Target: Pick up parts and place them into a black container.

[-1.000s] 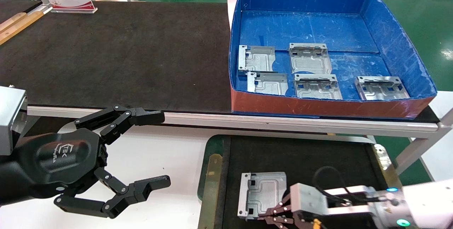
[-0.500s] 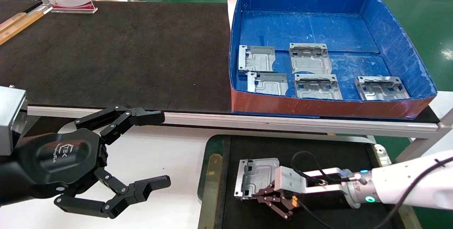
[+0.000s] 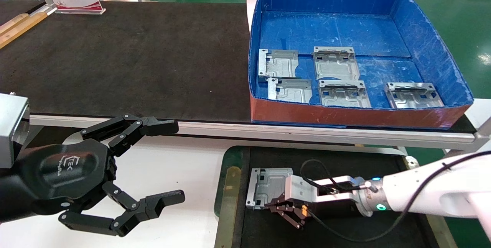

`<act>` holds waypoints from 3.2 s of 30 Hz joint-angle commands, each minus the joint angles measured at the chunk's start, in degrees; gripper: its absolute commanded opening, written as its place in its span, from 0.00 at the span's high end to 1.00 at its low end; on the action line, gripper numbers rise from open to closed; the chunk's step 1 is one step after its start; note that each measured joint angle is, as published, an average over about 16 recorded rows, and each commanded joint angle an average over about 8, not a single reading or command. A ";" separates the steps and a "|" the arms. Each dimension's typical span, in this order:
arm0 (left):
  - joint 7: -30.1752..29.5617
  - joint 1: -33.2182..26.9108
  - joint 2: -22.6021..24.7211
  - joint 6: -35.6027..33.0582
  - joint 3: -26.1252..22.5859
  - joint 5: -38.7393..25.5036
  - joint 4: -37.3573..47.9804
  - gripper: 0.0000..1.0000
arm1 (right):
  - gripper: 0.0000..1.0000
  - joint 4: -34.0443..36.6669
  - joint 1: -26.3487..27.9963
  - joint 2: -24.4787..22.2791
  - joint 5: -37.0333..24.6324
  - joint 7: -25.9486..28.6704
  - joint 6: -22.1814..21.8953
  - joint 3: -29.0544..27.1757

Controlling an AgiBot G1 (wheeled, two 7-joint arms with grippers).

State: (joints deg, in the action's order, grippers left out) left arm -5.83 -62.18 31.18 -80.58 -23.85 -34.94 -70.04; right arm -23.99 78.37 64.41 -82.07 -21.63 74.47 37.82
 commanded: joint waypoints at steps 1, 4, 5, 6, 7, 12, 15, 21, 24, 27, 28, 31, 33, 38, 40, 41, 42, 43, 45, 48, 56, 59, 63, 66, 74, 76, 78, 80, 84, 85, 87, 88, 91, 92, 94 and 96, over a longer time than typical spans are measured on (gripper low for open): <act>0.00 0.00 0.00 0.00 0.00 0.00 0.00 0.00 | 1.00 1.72 0.74 0.83 -0.28 -1.06 -0.40 0.10; 0.00 0.00 0.00 0.00 0.00 0.00 0.00 0.00 | 1.00 4.10 1.70 1.80 -0.48 -2.51 -0.78 0.16; 0.00 0.00 0.00 0.00 0.00 0.00 0.00 0.00 | 1.00 4.87 2.01 2.10 -0.54 -3.00 -0.86 0.19; 0.00 0.00 0.00 0.00 0.00 0.00 0.00 0.00 | 1.00 5.59 2.29 2.40 -0.59 -3.46 -0.91 0.21; 0.00 0.00 0.00 0.00 0.00 0.00 0.00 0.00 | 1.00 6.31 2.58 2.70 -0.65 -3.93 -0.92 0.24; 0.00 0.00 0.00 0.00 0.00 0.00 0.00 0.00 | 1.00 9.43 4.00 3.94 -0.90 -6.22 -0.56 0.42; 0.00 0.00 0.00 0.00 0.00 0.00 0.00 0.00 | 0.78 11.05 4.78 4.53 -1.14 -7.61 -0.38 0.58; 0.00 0.00 0.00 0.00 0.00 0.00 0.00 0.00 | 0.06 13.96 6.08 5.49 -1.66 -10.15 -0.13 0.91; 0.00 0.00 0.00 0.00 0.00 0.00 0.00 0.00 | 0.00 15.19 6.65 5.91 -1.89 -11.30 0.06 1.06; 0.00 0.00 0.00 0.00 0.00 0.00 0.00 0.00 | 0.00 16.20 7.37 6.05 -2.03 -12.38 0.54 1.16; 0.00 0.00 0.00 0.00 0.00 0.00 0.00 0.00 | 0.00 16.48 7.67 5.98 -2.05 -12.72 0.88 1.18; 0.00 0.00 0.00 0.00 0.00 0.00 0.00 0.00 | 0.00 17.08 8.74 5.23 -1.90 -13.80 2.52 1.09; 0.00 0.00 0.00 0.00 0.00 0.00 0.00 0.00 | 0.00 17.27 9.48 4.38 -1.62 -14.61 4.25 0.92; 0.00 0.00 0.00 0.00 0.00 0.00 0.00 0.00 | 0.00 16.77 11.00 1.74 -0.26 -17.09 10.77 0.17; 0.00 0.00 0.00 0.00 0.00 0.00 0.00 0.00 | 0.00 16.05 11.38 0.73 0.51 -18.06 13.43 -0.14; 0.00 0.00 0.00 0.00 0.00 0.00 0.00 0.00 | 0.00 15.53 11.49 0.24 0.98 -18.47 14.60 -0.27; 0.00 0.00 0.00 0.00 0.00 0.00 0.00 0.00 | 0.00 14.89 11.54 -0.25 1.53 -18.77 15.59 -0.37; 0.00 0.00 0.00 0.00 0.00 0.00 0.00 0.00 | 0.00 14.02 11.52 -0.78 2.22 -18.94 16.39 -0.42; 0.00 0.00 0.00 0.00 0.00 0.00 0.00 0.00 | 0.00 11.81 11.21 -1.88 4.05 -18.68 17.38 -0.38; 0.00 0.00 0.00 0.00 0.00 0.00 0.00 0.00 | 0.00 6.58 10.16 -4.14 8.37 -16.54 17.81 0.16; 0.00 0.00 0.00 0.00 0.00 0.00 0.00 0.00 | 0.00 -11.47 5.21 -13.40 27.30 -4.24 17.09 2.38; 0.00 0.00 0.00 0.00 0.00 0.00 0.00 0.00 | 0.00 -14.41 4.06 -15.81 33.03 -0.55 16.67 2.32; 0.00 0.01 -0.01 0.01 0.00 0.01 0.01 0.00 | 0.00 -15.68 3.64 -17.37 38.09 2.14 16.32 1.75; 0.00 0.02 -0.01 0.01 0.00 0.01 0.01 0.00 | 0.00 -15.83 3.62 -17.66 38.92 2.38 16.16 1.61; 0.00 0.02 -0.01 0.01 0.00 0.01 0.01 0.00 | 0.00 -17.36 2.46 -18.07 38.24 3.67 15.87 0.38; 0.00 0.02 -0.01 0.01 0.00 0.01 0.01 0.00 | 0.00 -18.46 1.81 -18.46 38.30 4.64 15.71 -0.37; 0.00 0.02 -0.01 0.01 0.00 0.01 0.01 0.00 | 0.00 -19.59 1.13 -18.86 38.37 5.65 15.55 -1.15; 0.00 0.02 -0.01 0.01 0.00 0.01 0.01 0.00 | 0.00 -20.75 0.44 -19.26 38.44 6.68 15.38 -1.95; 0.00 0.02 -0.01 0.01 0.00 0.01 0.01 0.00 | 0.00 -23.00 -0.91 -20.06 38.58 8.69 15.06 -3.50; 0.00 0.02 -0.01 0.01 0.00 0.01 0.01 0.00 | 0.00 -23.58 -1.26 -20.26 38.62 9.21 14.98 -3.90; 0.00 0.02 -0.01 0.01 0.00 0.01 0.01 0.00 | 0.00 -24.70 -1.93 -20.65 38.69 10.21 14.81 -4.67; 0.00 0.02 -0.01 0.01 0.00 0.01 0.01 0.00 | 0.00 -25.28 -2.27 -20.86 38.72 10.72 14.73 -5.07; 0.00 0.02 -0.01 0.01 0.00 0.01 0.01 0.00 | 0.00 -26.99 -3.30 -21.46 38.83 12.24 14.48 -6.24; 0.00 0.02 -0.01 0.01 0.00 0.01 0.01 0.00 | 0.00 -27.56 -3.64 -21.66 38.86 12.76 14.40 -6.64; 0.00 0.02 -0.01 0.01 0.00 0.01 0.01 0.00 | 0.00 -28.70 -4.32 -22.06 38.93 13.77 14.24 -7.42; 0.00 0.02 -0.01 0.01 0.00 0.01 0.01 0.00 | 0.00 -29.83 -4.99 -22.45 39.00 14.78 14.08 -8.20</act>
State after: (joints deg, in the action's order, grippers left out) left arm -5.83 -62.16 31.17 -80.57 -23.85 -34.93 -70.03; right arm -53.83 73.37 41.96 -43.07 -6.85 88.54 29.61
